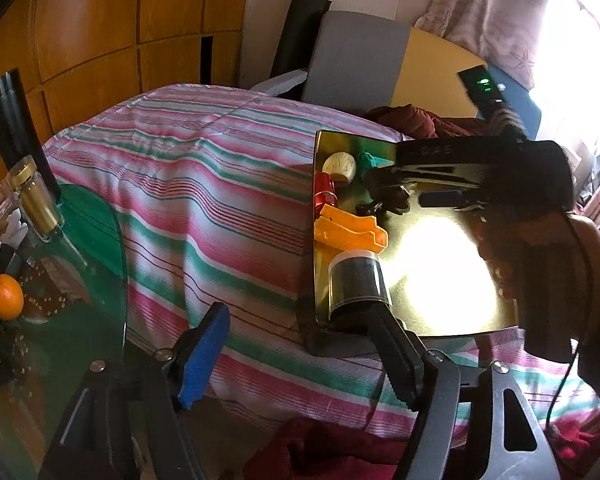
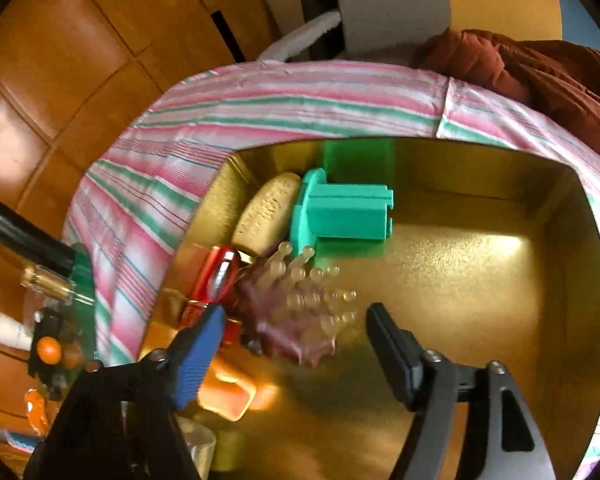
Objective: Organize rigid objects
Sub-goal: 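Carry the brown spiked comb into the tray and open the right gripper, then move both grippers toward the red block and white plug, then grasp the red puzzle piece with the left gripper, then lift the red puzzle piece with the left gripper while the right grasps the white-and-green plug, then carry the red puzzle piece into the gold tray and open the left gripper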
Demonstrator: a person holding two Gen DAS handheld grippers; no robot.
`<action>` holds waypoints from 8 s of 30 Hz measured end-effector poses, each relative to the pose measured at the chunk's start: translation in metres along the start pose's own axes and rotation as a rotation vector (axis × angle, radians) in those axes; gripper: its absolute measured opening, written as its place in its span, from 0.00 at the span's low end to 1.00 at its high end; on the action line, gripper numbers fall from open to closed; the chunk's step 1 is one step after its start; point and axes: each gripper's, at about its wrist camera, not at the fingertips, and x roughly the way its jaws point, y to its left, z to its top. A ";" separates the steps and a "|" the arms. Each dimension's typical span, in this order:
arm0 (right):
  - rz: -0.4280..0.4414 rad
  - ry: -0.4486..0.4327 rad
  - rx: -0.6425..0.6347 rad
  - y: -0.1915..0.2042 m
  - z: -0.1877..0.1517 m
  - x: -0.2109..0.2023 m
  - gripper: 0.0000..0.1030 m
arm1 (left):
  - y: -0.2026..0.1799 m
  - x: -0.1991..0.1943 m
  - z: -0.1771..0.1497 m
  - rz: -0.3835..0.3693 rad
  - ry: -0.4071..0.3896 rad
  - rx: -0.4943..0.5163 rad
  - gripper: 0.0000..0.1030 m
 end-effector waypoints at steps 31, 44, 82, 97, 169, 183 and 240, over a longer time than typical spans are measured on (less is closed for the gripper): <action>-0.275 -0.283 0.228 -0.201 -0.077 -0.198 0.74 | -0.057 -0.022 0.008 0.016 -0.047 0.182 0.76; -0.492 -0.308 0.553 -0.348 -0.125 -0.225 0.74 | -0.102 -0.020 0.018 -0.008 -0.044 0.281 0.76; -0.203 -0.370 0.884 -0.393 -0.155 -0.241 0.74 | -0.391 0.133 0.067 -0.374 0.337 0.371 0.47; -0.142 -0.350 0.880 -0.393 -0.149 -0.234 0.74 | -0.421 0.176 0.078 -0.281 0.314 0.414 0.50; -0.040 -0.039 0.726 -0.341 -0.133 -0.174 0.76 | -0.266 0.004 0.006 -0.462 0.044 0.530 0.48; -0.492 0.088 0.211 -0.331 -0.086 -0.159 0.76 | -0.214 0.005 0.019 -0.402 0.045 0.406 0.48; -0.450 0.029 0.170 -0.300 -0.105 -0.121 0.61 | -0.061 0.000 0.026 -0.183 0.078 0.079 0.48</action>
